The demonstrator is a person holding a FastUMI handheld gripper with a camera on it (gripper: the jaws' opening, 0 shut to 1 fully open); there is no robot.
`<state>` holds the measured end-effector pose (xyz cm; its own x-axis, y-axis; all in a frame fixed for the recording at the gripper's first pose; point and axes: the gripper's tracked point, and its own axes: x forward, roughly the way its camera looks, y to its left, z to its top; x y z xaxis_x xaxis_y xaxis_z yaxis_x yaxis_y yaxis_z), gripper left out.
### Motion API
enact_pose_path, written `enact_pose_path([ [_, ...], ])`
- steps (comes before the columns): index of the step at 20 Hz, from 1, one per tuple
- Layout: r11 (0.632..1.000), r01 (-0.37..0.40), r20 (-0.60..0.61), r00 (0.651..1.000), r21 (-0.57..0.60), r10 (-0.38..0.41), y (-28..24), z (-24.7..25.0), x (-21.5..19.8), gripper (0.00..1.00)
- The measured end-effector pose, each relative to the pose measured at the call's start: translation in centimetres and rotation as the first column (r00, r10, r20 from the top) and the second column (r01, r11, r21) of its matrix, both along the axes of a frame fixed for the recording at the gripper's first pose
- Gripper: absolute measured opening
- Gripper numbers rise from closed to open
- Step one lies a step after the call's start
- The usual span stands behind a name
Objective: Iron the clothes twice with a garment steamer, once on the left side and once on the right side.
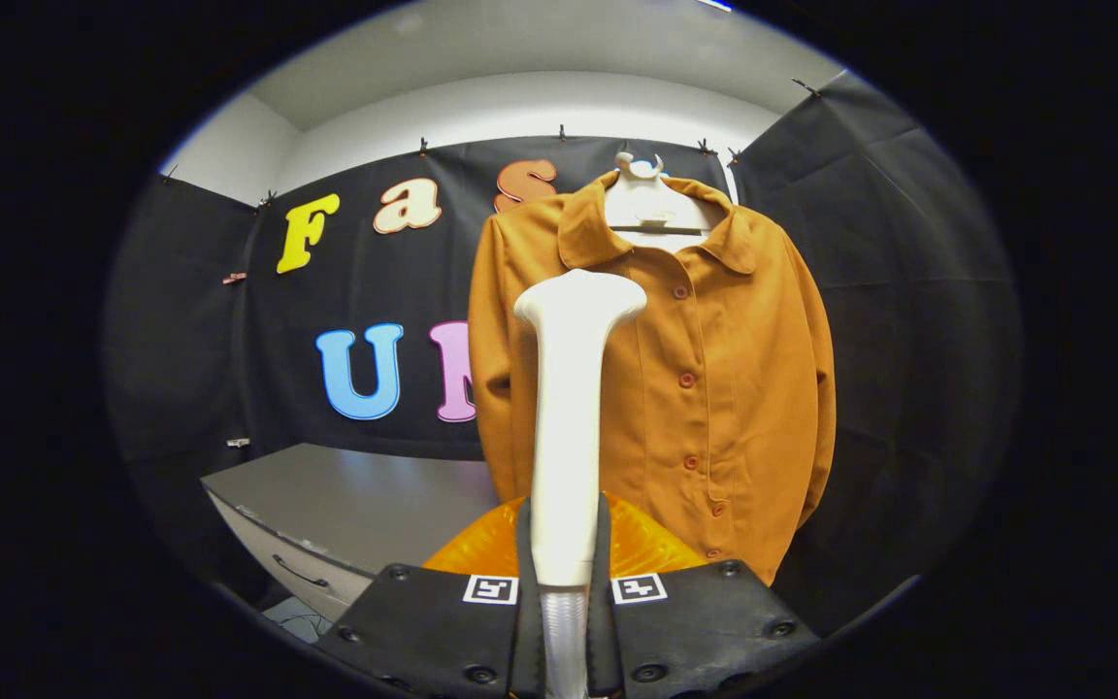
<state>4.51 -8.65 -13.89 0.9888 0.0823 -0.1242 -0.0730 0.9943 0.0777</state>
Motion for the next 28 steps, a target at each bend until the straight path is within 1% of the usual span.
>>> enact_pose_path([
  [2, 1.000, 0.008, -0.044, 0.999, 0.013, -0.007, -0.4, -2.4, 0.8, 0.20],
  [3, 1.000, 0.009, -0.043, 0.999, 0.003, -0.009, -0.4, -3.3, 0.8, 0.20],
  [5, 1.000, 0.006, -0.075, 0.997, -0.013, -0.007, -0.5, -5.5, 0.4, 0.20],
  [10, 1.000, 0.000, -0.167, 0.986, -0.004, -0.001, -0.4, -10.5, -0.8, 0.20],
  [14, 1.000, 0.004, -0.250, 0.968, -0.009, -0.006, -0.4, -15.2, -2.5, 0.21],
  [20, 1.000, 0.011, -0.379, 0.925, -0.006, -0.012, -0.7, -21.3, -4.9, 0.21],
  [24, 1.000, 0.005, -0.432, 0.902, 0.004, -0.002, -0.9, -23.8, -6.9, 0.21],
  [26, 0.999, 0.005, -0.456, 0.890, 0.034, 0.011, -0.8, -24.0, -8.2, 0.20],
  [28, 0.998, 0.008, -0.465, 0.885, 0.060, 0.021, -0.8, -23.7, -9.9, 0.20],
])
